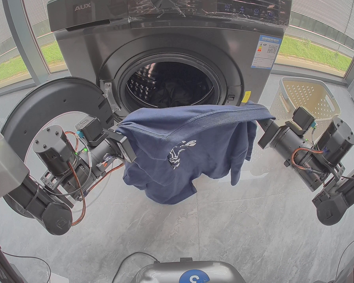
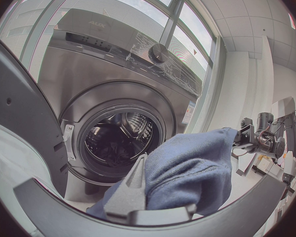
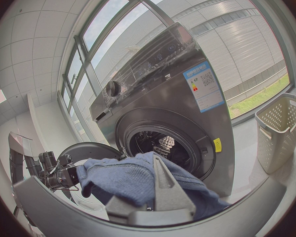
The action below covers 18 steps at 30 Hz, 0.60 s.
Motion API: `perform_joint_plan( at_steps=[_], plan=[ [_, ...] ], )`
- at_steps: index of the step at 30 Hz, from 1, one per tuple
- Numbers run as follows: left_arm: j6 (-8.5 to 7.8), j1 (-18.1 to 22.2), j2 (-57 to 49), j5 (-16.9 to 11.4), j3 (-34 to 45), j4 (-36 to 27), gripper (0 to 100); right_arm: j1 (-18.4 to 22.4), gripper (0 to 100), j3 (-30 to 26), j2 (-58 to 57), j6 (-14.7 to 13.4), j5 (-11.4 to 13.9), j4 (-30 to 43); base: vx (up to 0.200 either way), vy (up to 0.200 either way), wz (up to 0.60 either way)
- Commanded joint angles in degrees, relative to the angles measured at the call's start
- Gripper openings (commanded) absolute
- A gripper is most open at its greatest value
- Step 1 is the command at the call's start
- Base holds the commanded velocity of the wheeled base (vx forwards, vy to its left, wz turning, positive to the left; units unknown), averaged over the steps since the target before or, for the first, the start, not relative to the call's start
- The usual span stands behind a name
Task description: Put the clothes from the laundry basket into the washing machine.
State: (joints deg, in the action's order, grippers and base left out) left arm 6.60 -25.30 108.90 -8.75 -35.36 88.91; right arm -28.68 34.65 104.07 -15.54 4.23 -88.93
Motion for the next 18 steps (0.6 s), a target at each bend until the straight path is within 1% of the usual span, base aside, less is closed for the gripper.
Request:
perform_joint_plan(
  at_steps=[1,2,6,9,13,18],
  plan=[
    [0.08,0.42,-0.62,0.23,0.65,-0.05,0,-1.37,0,0.07,-2.29,0.43,-0.36,-0.54,0.0,0.0,0.0],
    [0.26,0.95,-0.79,0.23,0.82,-0.05,0,-1.81,0,0.07,-2.65,0.43,-0.54,-0.54,0.0,0.0,0.0],
    [0.08,2.0,-0.62,0.23,0.38,-0.05,0,-2.78,0,0.51,-3.08,0.6,-1.59,-0.54,0.0,0.0,0.0],
    [0.17,4.29,-0.97,0.23,0.03,-0.05,0,-2.96,0,0.95,-3.17,0.6,-2.65,-0.54,0.0,0.0,0.0],
    [0.17,6.75,-0.62,0.4,0.21,-0.14,0,-2.96,0,0.95,-3.26,0.6,-3.0,-0.54,0.0,0.0,0.0],
    [0.08,7.19,-0.35,0.4,1.0,-0.14,0,-3.04,0,0.6,-3.52,0.51,-3.26,-0.63,0.0,0.0,0.0]
  ],
)
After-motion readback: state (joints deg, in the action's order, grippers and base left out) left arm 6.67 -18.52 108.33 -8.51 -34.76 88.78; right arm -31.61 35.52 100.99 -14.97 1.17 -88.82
